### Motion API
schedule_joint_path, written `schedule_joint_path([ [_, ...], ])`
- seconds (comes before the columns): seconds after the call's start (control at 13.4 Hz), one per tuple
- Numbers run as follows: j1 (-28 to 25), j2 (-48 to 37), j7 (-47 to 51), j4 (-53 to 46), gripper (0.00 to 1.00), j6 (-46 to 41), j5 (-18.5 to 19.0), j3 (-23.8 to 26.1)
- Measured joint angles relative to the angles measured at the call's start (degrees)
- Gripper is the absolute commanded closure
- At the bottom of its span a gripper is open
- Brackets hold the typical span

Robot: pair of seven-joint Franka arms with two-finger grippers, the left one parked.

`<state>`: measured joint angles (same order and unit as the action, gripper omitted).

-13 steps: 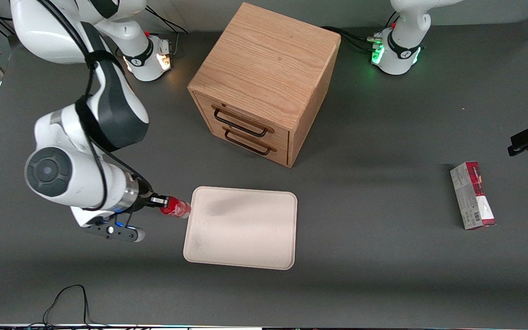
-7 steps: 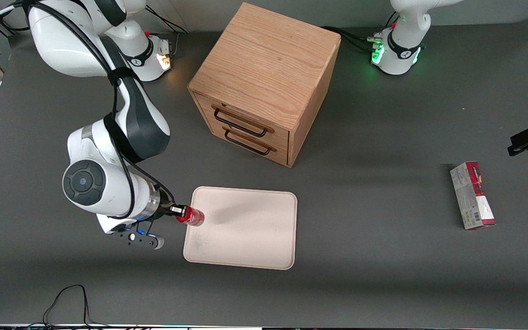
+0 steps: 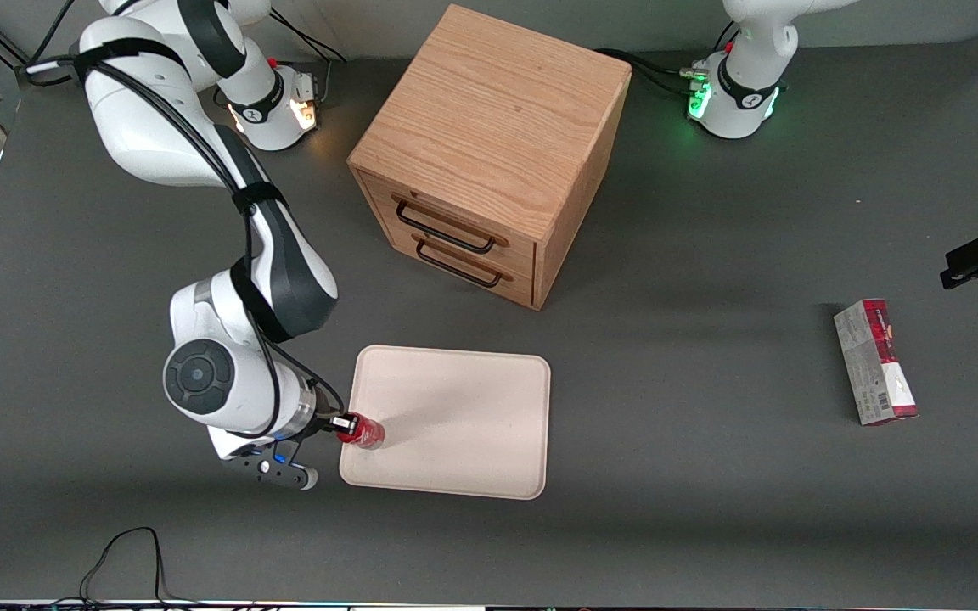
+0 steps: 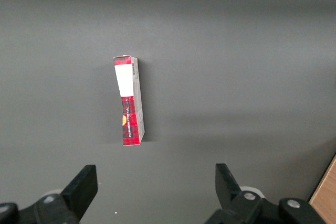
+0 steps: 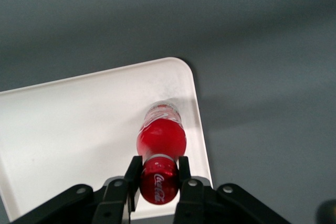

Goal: Place coke bottle on tray
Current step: 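Lower the bottle onto the tray and open the right gripper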

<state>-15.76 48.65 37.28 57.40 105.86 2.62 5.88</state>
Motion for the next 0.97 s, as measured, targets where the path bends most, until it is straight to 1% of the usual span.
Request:
schedule_joint_path([
  [0.37, -0.1, 1.2, 0.2, -0.4, 1.0, 0.8, 1.3, 0.0],
  [0.45, -0.1, 1.3, 0.2, -0.4, 0.81, 0.8, 1.3, 0.0],
  [0.52, -0.1, 1.3, 0.2, -0.4, 0.26, 0.8, 1.3, 0.0],
  [0.6, -0.1, 1.3, 0.2, -0.4, 0.0, 0.8, 1.3, 0.0],
  [0.97, -0.2, 1.4, 0.2, -0.4, 0.0, 0.9, 2.3, 0.0],
])
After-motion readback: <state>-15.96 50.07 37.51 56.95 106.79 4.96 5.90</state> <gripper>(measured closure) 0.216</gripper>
